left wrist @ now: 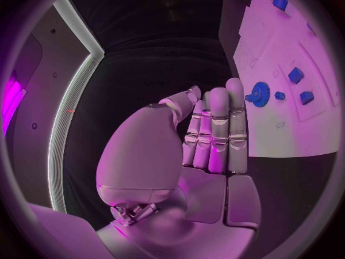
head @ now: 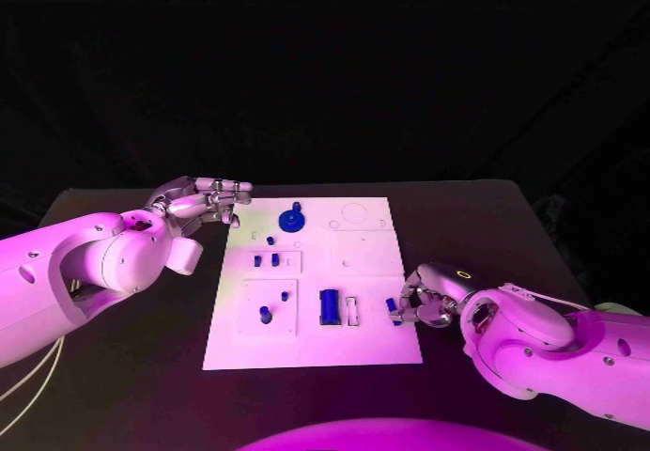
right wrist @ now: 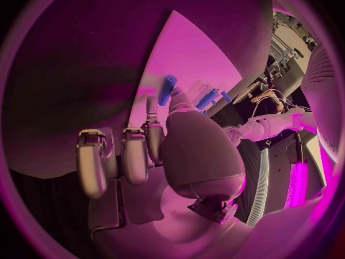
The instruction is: Assemble the parts on the task board
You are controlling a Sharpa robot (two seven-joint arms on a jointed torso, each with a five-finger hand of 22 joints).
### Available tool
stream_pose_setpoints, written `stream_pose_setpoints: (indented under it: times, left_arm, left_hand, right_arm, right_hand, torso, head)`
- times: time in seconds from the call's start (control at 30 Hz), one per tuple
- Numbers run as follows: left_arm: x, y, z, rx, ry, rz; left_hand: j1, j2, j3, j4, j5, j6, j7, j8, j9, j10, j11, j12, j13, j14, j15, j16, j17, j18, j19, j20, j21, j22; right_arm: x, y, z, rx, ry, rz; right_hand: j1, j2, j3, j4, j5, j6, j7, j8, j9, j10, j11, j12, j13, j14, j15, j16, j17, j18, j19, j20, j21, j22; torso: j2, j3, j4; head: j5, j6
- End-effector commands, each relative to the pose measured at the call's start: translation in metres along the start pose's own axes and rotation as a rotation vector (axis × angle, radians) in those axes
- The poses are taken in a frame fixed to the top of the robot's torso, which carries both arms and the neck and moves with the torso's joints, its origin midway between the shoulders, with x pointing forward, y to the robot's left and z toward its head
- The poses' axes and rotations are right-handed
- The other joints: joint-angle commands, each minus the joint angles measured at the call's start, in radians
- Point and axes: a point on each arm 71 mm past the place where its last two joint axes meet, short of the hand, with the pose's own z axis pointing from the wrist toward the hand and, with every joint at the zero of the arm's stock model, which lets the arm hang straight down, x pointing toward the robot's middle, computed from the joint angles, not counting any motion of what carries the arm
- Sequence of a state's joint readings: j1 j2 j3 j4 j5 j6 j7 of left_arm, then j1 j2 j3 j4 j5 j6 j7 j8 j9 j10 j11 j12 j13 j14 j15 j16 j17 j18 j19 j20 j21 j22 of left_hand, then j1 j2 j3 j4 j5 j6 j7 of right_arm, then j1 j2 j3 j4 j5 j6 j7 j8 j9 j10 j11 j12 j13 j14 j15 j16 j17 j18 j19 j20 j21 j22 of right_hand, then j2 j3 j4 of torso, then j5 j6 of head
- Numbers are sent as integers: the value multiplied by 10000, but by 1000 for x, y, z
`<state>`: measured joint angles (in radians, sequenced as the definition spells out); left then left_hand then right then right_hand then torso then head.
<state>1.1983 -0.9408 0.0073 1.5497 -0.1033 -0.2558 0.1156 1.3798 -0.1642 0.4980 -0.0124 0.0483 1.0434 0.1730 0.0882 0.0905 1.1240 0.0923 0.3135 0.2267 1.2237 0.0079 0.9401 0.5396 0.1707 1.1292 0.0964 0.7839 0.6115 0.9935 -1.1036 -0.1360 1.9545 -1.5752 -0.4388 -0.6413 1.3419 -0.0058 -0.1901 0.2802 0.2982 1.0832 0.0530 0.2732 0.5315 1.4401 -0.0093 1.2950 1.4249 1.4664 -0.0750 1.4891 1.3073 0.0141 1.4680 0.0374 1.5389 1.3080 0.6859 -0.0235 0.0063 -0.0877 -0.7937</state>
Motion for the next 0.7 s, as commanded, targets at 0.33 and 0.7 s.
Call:
stream_pose_setpoints:
  times: [0.33, 0.7]
  left_arm:
    - [1, -1, -1, 7, 138, -56]
    - [1, -1, -2, -18, 125, -54]
  left_hand:
    - [-27, 154, -38, 44, 32, -62, 13, 38, -18, -90, -4, 57, 18, -57, 27, -19, -18, 136, 102, -1, -56, -21]
    - [-27, 154, -38, 44, 32, -62, 13, 38, -18, -90, -4, 57, 18, -57, 27, -19, -18, 136, 102, -1, -56, -21]
  right_arm:
    - [11, 4, 5, -125, 338, -602]
    - [14, 12, 7, -459, 140, -1310]
  right_hand:
    - [470, -137, 142, -216, 66, 124, -28, -87, -48, 23, -127, -34, -598, 739, -67, -24, 1154, -70, 890, -48, -5, 2534]
    - [998, -291, 276, -541, 124, 141, -24, -160, -100, 11, -130, -38, -582, 741, -76, -22, 1167, -70, 888, -66, -8, 2533]
  torso:
    - [-5, 2, 4]
    - [-4, -4, -7]
  head:
    - [8, -43]
    - [29, -36]
